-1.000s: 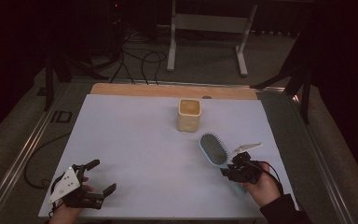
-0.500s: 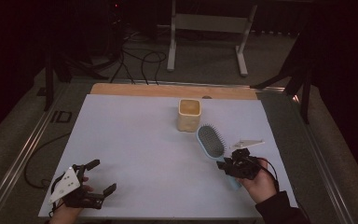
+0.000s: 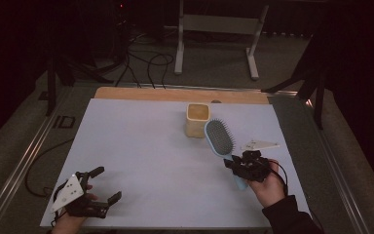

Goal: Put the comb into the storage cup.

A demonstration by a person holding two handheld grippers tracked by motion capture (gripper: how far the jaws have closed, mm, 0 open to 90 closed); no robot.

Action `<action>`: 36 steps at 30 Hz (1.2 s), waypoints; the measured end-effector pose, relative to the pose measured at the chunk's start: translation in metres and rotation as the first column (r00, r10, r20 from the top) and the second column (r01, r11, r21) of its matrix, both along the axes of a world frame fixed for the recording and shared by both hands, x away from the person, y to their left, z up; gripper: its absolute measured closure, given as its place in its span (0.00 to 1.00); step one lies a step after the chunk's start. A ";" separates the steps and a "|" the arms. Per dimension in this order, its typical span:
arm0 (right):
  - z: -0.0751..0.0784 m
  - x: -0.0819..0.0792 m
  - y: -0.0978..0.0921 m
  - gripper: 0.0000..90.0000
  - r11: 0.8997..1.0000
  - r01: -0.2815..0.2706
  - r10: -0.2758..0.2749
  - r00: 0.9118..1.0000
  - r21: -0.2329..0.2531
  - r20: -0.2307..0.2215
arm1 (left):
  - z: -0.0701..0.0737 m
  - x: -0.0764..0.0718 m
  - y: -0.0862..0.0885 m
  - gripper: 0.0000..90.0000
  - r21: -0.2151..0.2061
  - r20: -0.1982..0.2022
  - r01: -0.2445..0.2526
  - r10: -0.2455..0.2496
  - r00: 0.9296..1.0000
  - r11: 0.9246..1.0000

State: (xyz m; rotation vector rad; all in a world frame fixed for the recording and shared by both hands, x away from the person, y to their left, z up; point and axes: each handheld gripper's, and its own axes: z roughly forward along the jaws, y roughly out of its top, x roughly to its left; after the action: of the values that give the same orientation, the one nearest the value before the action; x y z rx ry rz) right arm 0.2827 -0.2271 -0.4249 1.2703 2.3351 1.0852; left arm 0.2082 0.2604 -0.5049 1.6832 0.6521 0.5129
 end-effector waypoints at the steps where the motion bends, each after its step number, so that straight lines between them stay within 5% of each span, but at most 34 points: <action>1: 0.001 0.001 0.000 0.79 1.000 0.000 0.000 1.000 0.005 0.013 | 0.000 0.000 0.000 0.00 0.001 0.000 0.000 0.000 1.000 1.000; 16: 0.019 0.016 0.011 0.79 0.999 0.000 -0.003 0.994 0.032 0.114 | 0.000 0.000 0.000 0.00 -0.002 0.000 -0.004 0.004 1.000 1.000; 36: 0.037 0.041 0.016 0.79 0.995 0.010 -0.029 0.983 0.101 0.182 | 0.000 0.000 0.000 0.00 -0.002 -0.002 -0.001 0.001 1.000 1.000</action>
State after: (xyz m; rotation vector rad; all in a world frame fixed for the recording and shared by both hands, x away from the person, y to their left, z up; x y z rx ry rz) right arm 0.3234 -0.2110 -0.3875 1.1698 2.1530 1.2692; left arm 0.2083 0.2607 -0.5053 1.6818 0.6547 0.5113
